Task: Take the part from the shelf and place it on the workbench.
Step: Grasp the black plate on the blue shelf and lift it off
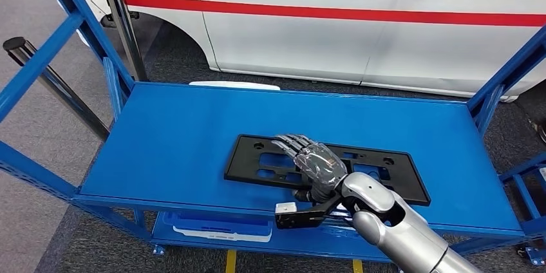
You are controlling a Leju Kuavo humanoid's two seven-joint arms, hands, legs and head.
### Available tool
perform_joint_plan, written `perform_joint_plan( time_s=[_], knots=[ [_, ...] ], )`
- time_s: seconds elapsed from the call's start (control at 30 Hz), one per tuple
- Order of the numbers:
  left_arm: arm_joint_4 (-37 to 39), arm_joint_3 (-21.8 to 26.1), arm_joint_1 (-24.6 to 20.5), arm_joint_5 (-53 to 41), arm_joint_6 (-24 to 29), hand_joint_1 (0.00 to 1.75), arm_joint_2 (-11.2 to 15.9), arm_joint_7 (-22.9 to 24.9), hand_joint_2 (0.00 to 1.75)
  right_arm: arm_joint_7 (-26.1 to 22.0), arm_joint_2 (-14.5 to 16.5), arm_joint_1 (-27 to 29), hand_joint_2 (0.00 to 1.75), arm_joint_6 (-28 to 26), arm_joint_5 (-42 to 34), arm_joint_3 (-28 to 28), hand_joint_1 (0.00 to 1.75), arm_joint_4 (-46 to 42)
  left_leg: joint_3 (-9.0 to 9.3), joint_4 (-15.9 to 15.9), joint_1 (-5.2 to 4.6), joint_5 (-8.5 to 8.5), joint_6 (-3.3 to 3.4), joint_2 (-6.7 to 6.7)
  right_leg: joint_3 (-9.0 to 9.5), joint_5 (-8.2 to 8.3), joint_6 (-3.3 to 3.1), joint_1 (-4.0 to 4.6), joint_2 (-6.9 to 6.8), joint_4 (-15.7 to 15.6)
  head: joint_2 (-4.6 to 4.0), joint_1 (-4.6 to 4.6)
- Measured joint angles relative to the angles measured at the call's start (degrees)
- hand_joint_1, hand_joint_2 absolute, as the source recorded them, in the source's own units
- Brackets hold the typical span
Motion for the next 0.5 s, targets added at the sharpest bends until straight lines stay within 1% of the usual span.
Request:
perform_joint_plan(
  time_s=[0.03,0.07,0.1,0.13,0.17,0.2,0.23,0.3,0.33,0.37,0.4,0.43,0.47,0.5],
  knots=[
    [0.0,0.0,0.0,0.0,0.0,0.0,0.0,0.0,0.0,0.1,-0.4,0.2,1.75,0.0,0.1,-0.1,0.0,0.1,-0.01,0.1,0.01,-0.07,-0.02,-0.02,0.23,0.95,0.08,-0.12,-0.01,-0.6,0.0,0.0],
    [0.0,0.0,0.1,0.0,0.0,0.0,0.0,0.0,0.0,0.3,-0.8,0.3,1.75,0.0,0.1,-0.2,0.0,0.1,0.0,0.3,0.03,-0.2,-0.1,-0.04,1.6,2.82,0.13,-0.25,-0.02,-3.4,0.0,-0.01],
    [0.0,0.0,0.1,0.0,0.0,0.0,0.0,0.0,0.0,0.4,-1.0,0.3,1.75,0.0,0.2,-0.3,0.0,0.2,0.0,0.5,0.06,-0.39,-0.26,-0.05,3.53,4.68,0.14,-0.38,-0.04,-7.5,0.0,0.0],
    [0.0,0.1,0.0,0.0,0.0,0.0,0.0,0.0,0.0,0.5,-1.2,0.3,1.75,-0.1,0.3,-0.5,0.0,0.2,-0.1,0.9,-0.03,-0.63,-0.51,-0.06,5.37,6.03,0.03,-0.33,-0.04,-11.2,0.0,0.0],
    [0.0,0.1,0.0,0.0,0.0,0.0,0.0,0.0,0.0,0.6,-1.3,0.3,1.75,-0.1,0.4,-0.6,0.0,0.3,-0.21,1.1,-0.11,-0.8,-0.77,-0.08,6.63,6.78,-0.2,-0.29,0.0,-13.8,0.0,-0.02],
    [0.0,0.1,0.0,0.0,0.0,0.0,0.0,0.0,0.0,0.6,-1.4,0.4,1.75,-0.1,0.5,-0.6,0.0,0.3,-0.33,1.3,-0.2,-0.91,-1.02,-0.09,7.13,6.82,-0.47,-0.19,0.06,-14.9,0.0,-0.04],
    [0.0,0.1,0.0,0.0,0.0,0.0,0.0,0.0,0.0,0.6,-1.5,0.6,1.75,-0.1,0.6,-0.7,0.0,0.4,-0.42,1.3,-0.28,-0.92,-1.28,-0.1,7.18,6.74,-0.82,-0.03,0.12,-15.0,0.0,-0.06],
    [0.0,0.1,0.0,0.0,0.0,0.0,0.0,0.0,0.0,0.7,-1.7,0.8,1.75,-0.1,0.7,-0.8,0.0,0.6,-0.44,1.3,-0.2,-1.08,-1.75,-0.12,7.14,6.88,-1.49,-0.09,0.14,-15.2,0.0,-0.07],
    [0.0,0.1,0.0,0.0,0.0,0.0,0.0,0.0,0.0,0.7,-1.8,0.9,1.75,-0.1,0.7,-0.9,0.0,0.7,-0.69,2.0,-0.15,-1.66,-2.01,-0.12,7.19,6.95,-1.83,-0.14,0.12,-15.3,0.0,-0.07],
    [0.0,0.1,0.0,0.0,0.0,0.0,0.0,-0.1,0.0,0.7,-1.8,0.9,1.75,-0.1,0.7,-1.0,0.0,0.7,-1.5,3.8,-0.1,-2.93,-2.24,-0.11,7.23,7.02,-2.14,-0.22,0.09,-15.4,0.0,-0.08],
    [0.0,0.1,0.0,0.0,0.0,0.0,0.0,-0.1,0.0,0.7,-1.9,0.9,1.75,-0.1,0.7,-1.2,0.0,0.8,-2.88,6.8,-0.05,-4.66,-2.43,-0.08,7.26,7.04,-2.35,-0.21,0.06,-15.5,0.0,-0.1],
    [0.0,0.1,0.0,0.0,0.0,0.0,0.0,-0.1,0.0,0.7,-1.9,0.9,1.75,0.0,0.7,-1.3,0.0,0.9,-4.7,10.8,-0.02,-6.58,-2.57,-0.07,7.22,7.02,-2.5,-0.12,0.04,-15.5,0.0,-0.11],
    [0.0,0.1,0.0,0.0,0.0,0.0,0.0,-0.1,0.0,0.7,-1.9,1.0,1.75,0.1,0.7,-1.3,0.0,1.0,-6.59,14.7,-0.01,-8.08,-2.63,-0.07,7.19,7.01,-2.58,-0.01,0.03,-15.4,0.0,-0.13],
    [0.0,0.1,0.0,0.0,0.0,0.0,0.0,-0.1,0.0,0.7,-1.9,1.1,1.75,0.4,0.7,-1.3,0.0,1.1,-7.82,17.1,-0.02,-8.55,-2.58,-0.07,7.18,6.99,-2.62,0.12,0.03,-15.4,0.0,-0.13]
  ],
)
